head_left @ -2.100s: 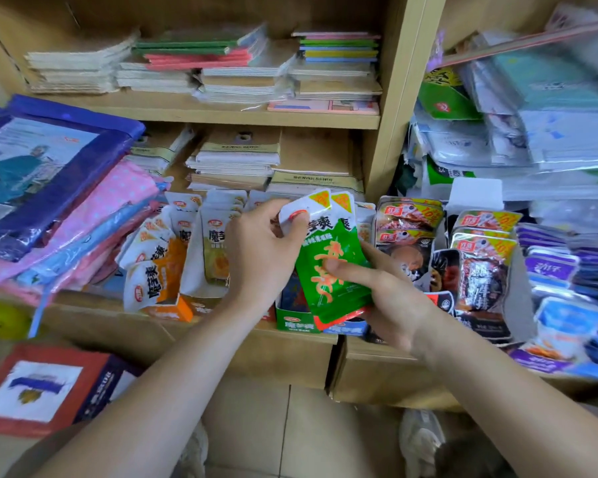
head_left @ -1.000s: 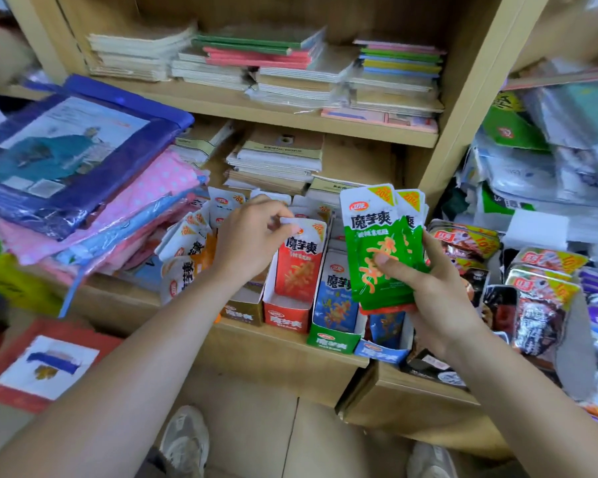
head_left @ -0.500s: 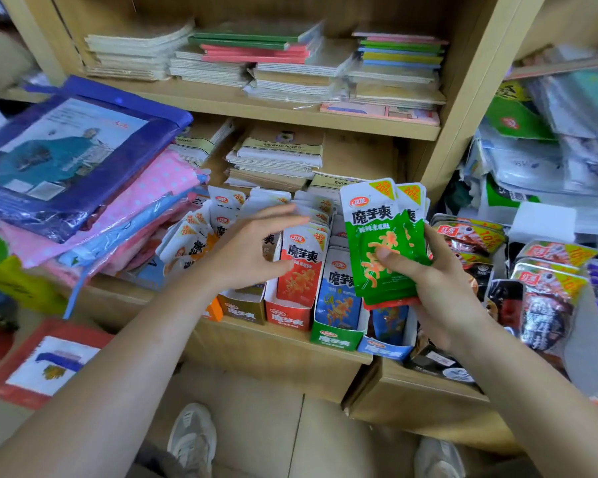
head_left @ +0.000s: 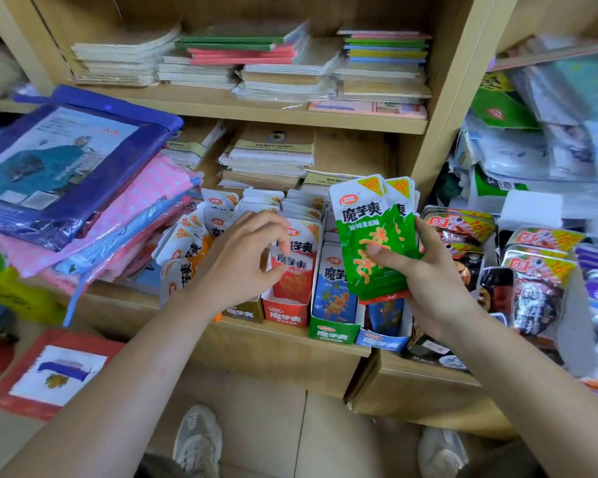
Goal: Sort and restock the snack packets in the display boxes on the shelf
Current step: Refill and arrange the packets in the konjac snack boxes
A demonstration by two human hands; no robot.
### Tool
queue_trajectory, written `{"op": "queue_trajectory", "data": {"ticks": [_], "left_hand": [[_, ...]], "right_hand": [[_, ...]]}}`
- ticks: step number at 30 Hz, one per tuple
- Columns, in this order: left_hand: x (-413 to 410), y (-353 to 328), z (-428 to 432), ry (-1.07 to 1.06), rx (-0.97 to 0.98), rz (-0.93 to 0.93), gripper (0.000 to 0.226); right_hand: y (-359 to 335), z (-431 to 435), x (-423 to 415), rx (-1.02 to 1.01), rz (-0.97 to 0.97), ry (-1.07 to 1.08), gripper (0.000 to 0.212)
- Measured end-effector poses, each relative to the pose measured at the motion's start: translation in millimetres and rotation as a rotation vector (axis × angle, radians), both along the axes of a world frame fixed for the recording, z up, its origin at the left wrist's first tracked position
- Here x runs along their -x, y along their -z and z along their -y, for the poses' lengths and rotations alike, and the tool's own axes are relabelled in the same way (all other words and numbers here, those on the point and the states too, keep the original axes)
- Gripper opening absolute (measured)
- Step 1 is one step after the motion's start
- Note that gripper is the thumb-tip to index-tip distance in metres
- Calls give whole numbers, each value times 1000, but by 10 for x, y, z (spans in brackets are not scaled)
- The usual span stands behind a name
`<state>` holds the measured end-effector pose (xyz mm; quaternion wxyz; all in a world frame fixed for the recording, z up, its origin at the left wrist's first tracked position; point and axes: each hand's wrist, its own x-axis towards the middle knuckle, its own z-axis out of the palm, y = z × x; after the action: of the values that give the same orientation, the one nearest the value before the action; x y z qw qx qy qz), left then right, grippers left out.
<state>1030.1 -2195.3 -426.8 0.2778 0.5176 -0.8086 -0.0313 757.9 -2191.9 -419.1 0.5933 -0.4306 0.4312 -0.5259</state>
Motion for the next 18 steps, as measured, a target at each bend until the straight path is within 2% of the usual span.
{"op": "queue_trajectory", "data": {"ticks": [3, 6, 8, 10, 12, 15, 18], "left_hand": [[-91, -28, -70, 27, -139, -134, 25], [-168, -33, -137, 80, -134, -140, 19], [-162, -50, -157, 31, -158, -119, 38], [-103, -69, -144, -3, -208, -72, 74], [-23, -77, -114, 1, -235, 9, 94], [-4, -65, -102, 1, -225, 20, 92], [-41, -45, -106, 7, -120, 119, 93]], "right_hand": [[22, 19, 3, 4, 6, 9, 76], [35, 40, 5, 2, 12, 9, 80], [34, 43, -4, 8, 16, 4, 82], [39, 38, -21, 2, 19, 6, 96], [43, 34, -29, -1, 20, 10, 104], [41, 29, -17, -4, 16, 10, 102], [37, 35, 9, -4, 17, 14, 94]]}}
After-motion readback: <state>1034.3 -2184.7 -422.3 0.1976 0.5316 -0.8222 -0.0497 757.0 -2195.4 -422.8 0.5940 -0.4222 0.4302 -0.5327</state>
